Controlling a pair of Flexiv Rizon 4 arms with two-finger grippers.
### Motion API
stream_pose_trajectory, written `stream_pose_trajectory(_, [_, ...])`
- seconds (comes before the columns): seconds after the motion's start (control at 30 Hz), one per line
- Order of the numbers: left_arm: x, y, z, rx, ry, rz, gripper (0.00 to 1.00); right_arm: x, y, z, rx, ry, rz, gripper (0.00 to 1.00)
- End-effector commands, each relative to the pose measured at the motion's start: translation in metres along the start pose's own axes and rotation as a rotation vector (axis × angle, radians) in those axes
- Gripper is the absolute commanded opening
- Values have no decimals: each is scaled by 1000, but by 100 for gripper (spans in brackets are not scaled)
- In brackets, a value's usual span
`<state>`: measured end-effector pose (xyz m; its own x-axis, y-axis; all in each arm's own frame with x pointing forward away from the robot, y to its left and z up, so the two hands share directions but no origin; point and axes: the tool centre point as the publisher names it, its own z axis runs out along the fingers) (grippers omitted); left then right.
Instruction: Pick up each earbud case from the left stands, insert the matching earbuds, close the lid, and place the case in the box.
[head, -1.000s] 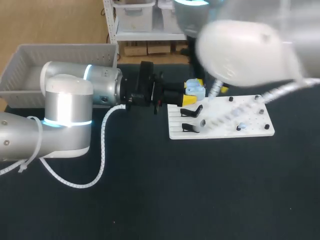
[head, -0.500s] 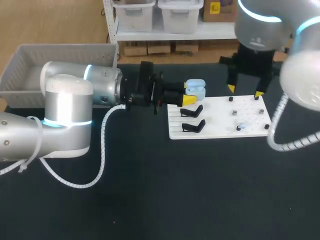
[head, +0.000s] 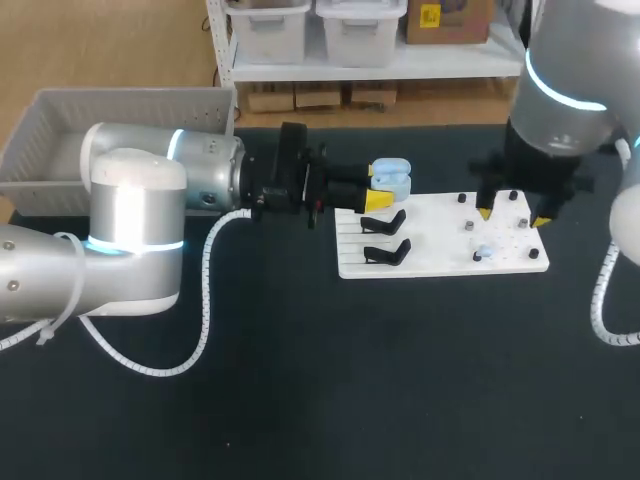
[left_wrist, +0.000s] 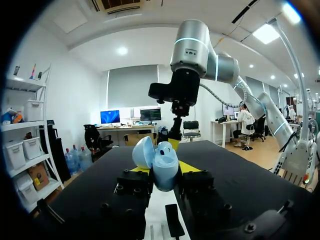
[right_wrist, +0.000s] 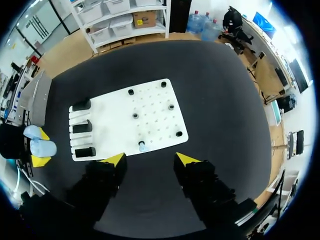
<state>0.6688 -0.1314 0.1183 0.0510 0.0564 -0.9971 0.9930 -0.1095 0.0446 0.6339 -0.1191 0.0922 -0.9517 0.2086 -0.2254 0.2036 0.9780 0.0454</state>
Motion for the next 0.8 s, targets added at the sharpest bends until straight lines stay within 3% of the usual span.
stream_pose_trajectory(0.03, [1,-1,0,-4,-2,3,0,0,-5,16,-33,17,-31,60])
stream_pose_trajectory(0.33, [1,-1,0,-4,-2,3,0,6,-2,38,-66,57,-101,60])
stream_pose_trajectory(0.8, [1,-1,0,-4,-2,3,0,9,5,62,-100,90,-128,49])
